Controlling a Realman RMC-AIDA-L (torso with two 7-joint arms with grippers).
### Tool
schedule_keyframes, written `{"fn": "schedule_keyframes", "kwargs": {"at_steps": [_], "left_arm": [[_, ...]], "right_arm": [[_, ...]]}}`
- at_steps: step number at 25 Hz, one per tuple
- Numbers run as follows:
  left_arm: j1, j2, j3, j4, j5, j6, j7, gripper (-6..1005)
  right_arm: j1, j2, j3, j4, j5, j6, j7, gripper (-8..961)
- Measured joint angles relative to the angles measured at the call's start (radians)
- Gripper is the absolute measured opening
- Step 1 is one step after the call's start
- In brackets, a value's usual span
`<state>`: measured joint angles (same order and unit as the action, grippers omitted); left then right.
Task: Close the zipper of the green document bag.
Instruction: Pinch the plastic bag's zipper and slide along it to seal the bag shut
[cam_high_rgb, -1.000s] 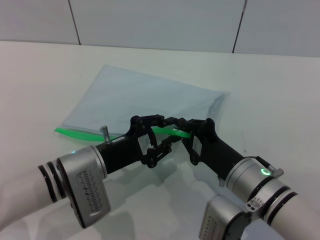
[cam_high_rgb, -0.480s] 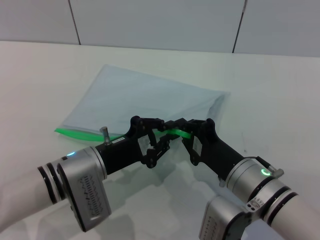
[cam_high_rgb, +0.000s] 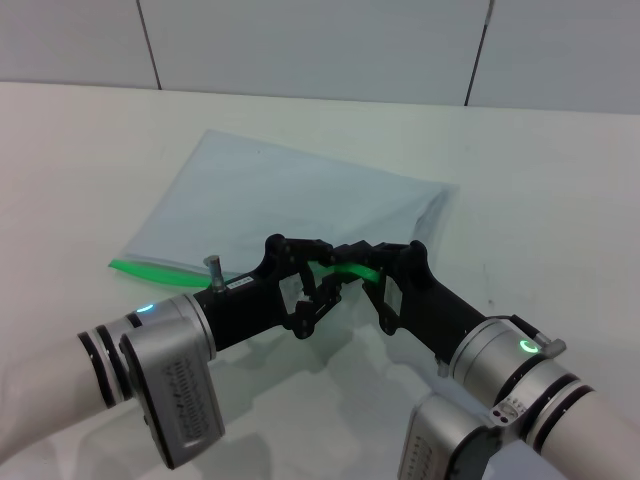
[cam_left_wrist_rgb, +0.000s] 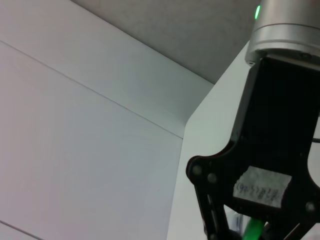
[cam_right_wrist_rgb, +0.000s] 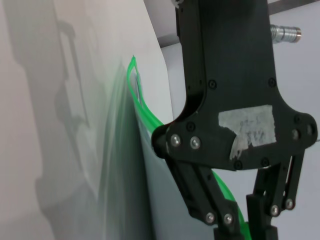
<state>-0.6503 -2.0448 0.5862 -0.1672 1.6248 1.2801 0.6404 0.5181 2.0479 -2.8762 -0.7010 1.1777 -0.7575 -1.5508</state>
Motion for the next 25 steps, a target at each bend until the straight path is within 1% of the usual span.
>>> {"fn": "schedule_keyframes", "kwargs": {"at_steps": [15,21,25], "left_arm": [[0.001,0.000,0.001,0.000,0.001,-0.002,0.037,190],[0.001,0.000,0.001,0.000,0.001,-0.003,0.037,104],[0.001,0.000,0.001,0.000,0.001,-0.003,0.036,77]], "right_arm": [[0.000,0.000,0.000,0.000,-0.007,0.008,0.000,54],[0.000,0.000,0.000,0.000,-0.008,0.009,0.000,54],[0.000,0.000,0.000,0.003,-0.020,0.010,0.000,55]]}}
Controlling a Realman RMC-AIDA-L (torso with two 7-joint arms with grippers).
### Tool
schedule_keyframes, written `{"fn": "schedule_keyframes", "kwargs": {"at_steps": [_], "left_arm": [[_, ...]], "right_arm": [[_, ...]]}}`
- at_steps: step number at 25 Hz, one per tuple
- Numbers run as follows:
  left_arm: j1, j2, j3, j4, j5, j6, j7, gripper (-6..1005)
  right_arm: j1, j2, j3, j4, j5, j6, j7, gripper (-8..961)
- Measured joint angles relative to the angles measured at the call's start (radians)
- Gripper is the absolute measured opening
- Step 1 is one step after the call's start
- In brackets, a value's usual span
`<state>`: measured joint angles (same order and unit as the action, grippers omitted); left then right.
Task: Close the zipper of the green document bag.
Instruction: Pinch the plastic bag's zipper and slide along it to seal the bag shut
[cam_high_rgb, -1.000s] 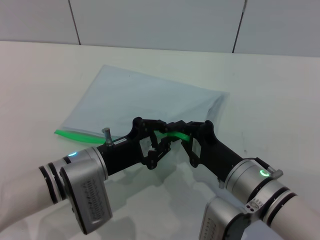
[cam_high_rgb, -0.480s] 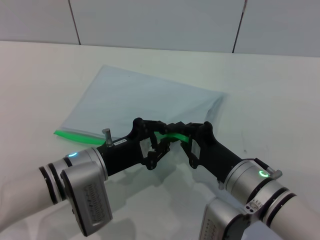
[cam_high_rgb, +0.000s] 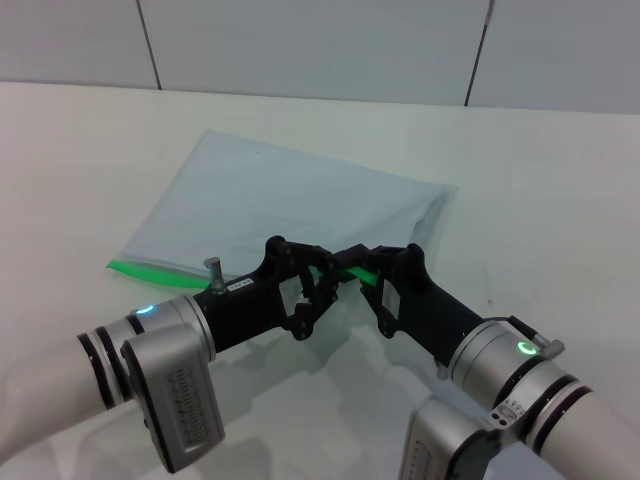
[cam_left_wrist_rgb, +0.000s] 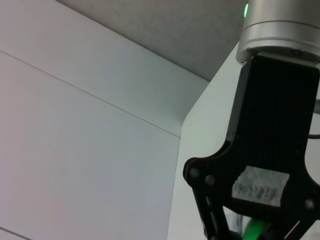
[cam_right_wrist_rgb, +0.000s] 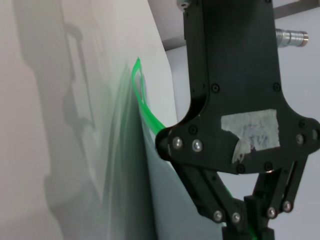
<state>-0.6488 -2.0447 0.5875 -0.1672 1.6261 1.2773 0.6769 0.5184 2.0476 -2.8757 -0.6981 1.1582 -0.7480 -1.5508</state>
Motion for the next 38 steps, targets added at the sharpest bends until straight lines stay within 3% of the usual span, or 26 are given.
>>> {"fn": "schedule_keyframes", "kwargs": {"at_steps": [29,38], "left_arm": [[0.029,0.004,-0.011,0.000,-0.076,-0.028,-0.013,93],[0.045,0.005,-0.058,0.004,-0.076,-0.025,-0.013,104]], "right_arm": [[-0.008,-0.004,-0.001,0.049,-0.011,-0.049,0.085,58],[-0.013,-0.004,0.010,0.068,0.006,-0.076,0.087,59]]}}
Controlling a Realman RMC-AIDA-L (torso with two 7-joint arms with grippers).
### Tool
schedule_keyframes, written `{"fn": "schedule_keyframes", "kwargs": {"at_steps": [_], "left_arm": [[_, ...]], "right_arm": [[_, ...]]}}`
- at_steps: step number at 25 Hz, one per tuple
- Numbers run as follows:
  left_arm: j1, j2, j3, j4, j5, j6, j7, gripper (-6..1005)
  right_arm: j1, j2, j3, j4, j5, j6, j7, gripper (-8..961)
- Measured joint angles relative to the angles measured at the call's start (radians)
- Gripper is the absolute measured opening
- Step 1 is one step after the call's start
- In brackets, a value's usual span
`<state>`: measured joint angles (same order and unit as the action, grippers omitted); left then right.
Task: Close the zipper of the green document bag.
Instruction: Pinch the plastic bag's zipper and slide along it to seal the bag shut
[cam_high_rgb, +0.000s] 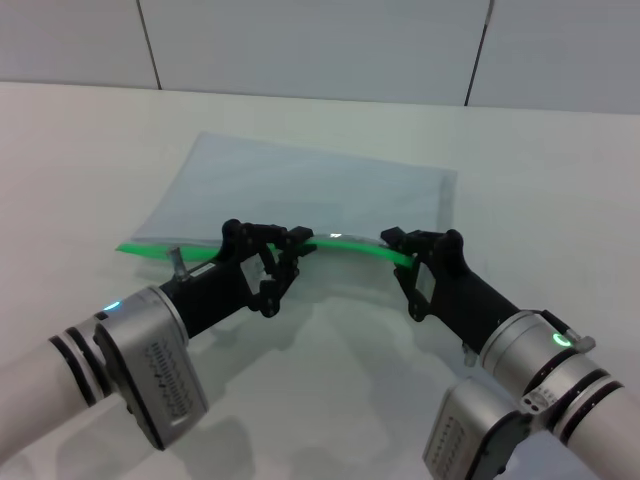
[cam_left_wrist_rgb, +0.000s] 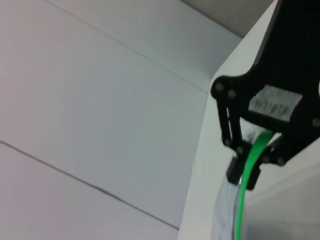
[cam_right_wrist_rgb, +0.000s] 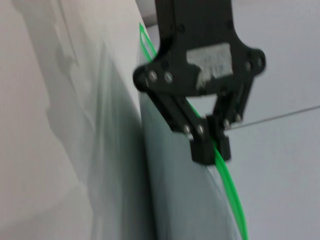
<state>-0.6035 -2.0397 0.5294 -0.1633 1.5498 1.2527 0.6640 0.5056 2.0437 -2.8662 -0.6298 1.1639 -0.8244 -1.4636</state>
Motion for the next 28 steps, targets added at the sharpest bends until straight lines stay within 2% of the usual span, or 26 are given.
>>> {"fn": "schedule_keyframes", "kwargs": {"at_steps": [7,22,28], "left_arm": [[0.018,0.002,-0.045,0.004,-0.004,0.003,0.001,114],[0.072,0.006,-0.050,0.031,-0.140,0.008,0.009,134],[0.078,0.006,-0.059,0.033,-0.152,0.011,0.009,141]], "right_arm": [[-0.006,0.000,0.001,0.023,0.041,-0.022,0.015,59],[-0.034,0.000,0.001,0.099,0.165,-0.103,0.041,61],[-0.039,0.000,0.000,0.125,0.207,-0.117,0.054,62]]}}
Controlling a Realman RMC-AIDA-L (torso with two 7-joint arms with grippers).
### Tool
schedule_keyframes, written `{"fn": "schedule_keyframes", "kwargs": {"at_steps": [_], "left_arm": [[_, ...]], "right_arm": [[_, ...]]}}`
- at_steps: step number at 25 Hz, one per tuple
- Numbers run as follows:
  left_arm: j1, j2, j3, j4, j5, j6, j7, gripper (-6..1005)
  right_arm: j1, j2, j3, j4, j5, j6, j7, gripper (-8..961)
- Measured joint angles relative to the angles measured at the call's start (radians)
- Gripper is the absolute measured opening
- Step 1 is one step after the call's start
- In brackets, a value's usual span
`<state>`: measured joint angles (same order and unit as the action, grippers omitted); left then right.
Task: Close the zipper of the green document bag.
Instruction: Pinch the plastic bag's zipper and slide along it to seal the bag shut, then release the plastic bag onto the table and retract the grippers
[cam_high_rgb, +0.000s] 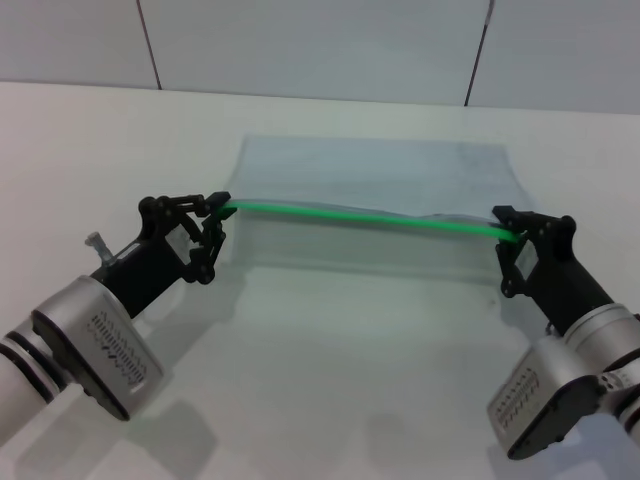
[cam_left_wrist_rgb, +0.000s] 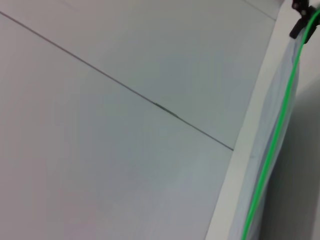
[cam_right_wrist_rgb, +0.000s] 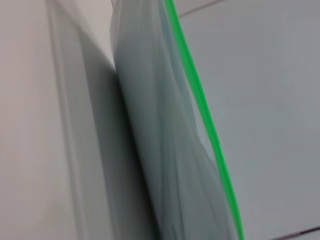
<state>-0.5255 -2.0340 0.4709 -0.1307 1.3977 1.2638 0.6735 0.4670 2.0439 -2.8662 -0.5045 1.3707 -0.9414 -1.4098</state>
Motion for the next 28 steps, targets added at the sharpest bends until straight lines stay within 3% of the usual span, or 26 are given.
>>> {"fn": "schedule_keyframes", "kwargs": {"at_steps": [14,22,25,28], "left_arm": [[-0.045,-0.008,0.006,-0.030,0.003,0.039,-0.004,160],[-0.062,-0.007,0.001,-0.050,0.002,0.069,-0.015,515],[-0.061,-0.007,0.000,-0.050,0.000,0.072,-0.016,624],[-0.056,-0.007,-0.001,-0.050,-0.003,0.072,-0.016,638]], "right_arm": [[-0.017,0.000,0.021,0.022,0.042,-0.044,0.024,63],[-0.009,0.002,0.023,0.037,0.205,-0.108,0.024,64],[-0.021,0.003,0.015,0.037,0.236,-0.186,0.025,168],[-0.048,0.004,0.008,0.023,0.231,-0.291,0.025,271]]}}
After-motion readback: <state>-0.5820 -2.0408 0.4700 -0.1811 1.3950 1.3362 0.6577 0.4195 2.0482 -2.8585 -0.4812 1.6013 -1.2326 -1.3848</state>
